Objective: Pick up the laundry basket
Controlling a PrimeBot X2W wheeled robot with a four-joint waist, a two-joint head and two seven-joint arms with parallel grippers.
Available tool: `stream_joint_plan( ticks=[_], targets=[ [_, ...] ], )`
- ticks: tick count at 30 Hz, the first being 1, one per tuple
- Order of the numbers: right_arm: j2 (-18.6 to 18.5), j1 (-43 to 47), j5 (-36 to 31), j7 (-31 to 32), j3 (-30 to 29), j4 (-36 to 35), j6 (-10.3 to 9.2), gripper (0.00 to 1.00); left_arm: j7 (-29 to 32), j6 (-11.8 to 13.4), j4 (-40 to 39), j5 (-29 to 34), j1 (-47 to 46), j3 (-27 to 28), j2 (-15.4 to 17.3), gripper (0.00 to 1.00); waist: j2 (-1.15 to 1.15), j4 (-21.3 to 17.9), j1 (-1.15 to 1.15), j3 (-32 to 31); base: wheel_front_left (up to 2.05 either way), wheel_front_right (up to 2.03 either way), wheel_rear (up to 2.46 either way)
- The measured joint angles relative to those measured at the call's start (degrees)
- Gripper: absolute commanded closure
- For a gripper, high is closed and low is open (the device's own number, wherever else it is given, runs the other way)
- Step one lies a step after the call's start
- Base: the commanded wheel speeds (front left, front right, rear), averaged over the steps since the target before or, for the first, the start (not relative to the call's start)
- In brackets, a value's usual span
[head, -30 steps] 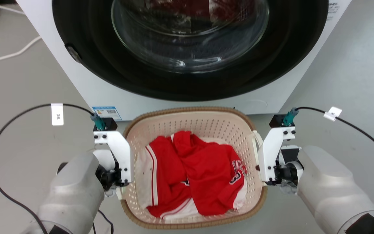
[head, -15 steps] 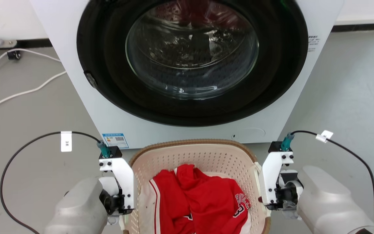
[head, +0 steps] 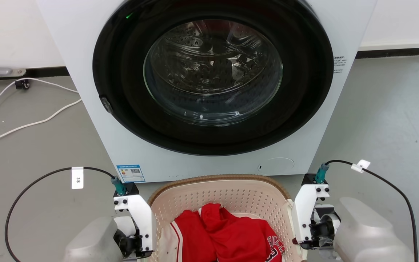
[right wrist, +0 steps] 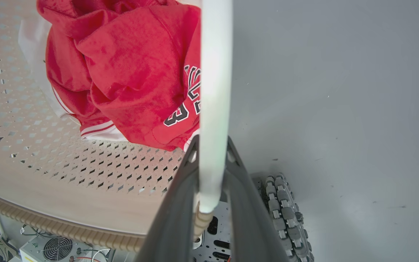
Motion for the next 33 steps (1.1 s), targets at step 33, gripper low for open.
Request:
stream_joint_plan(
  ticks=[33],
  targets=[
    [-0.10, 0.03, 2.07, 0.19, 2.02, 0.24, -0.01, 1.00, -1.44, 0.01, 0.53, -3.49, 0.11, -3.63, 0.00, 1.00, 0.00, 0.12, 0.01, -0.30, 0.00, 0.00, 0.00]
  ],
)
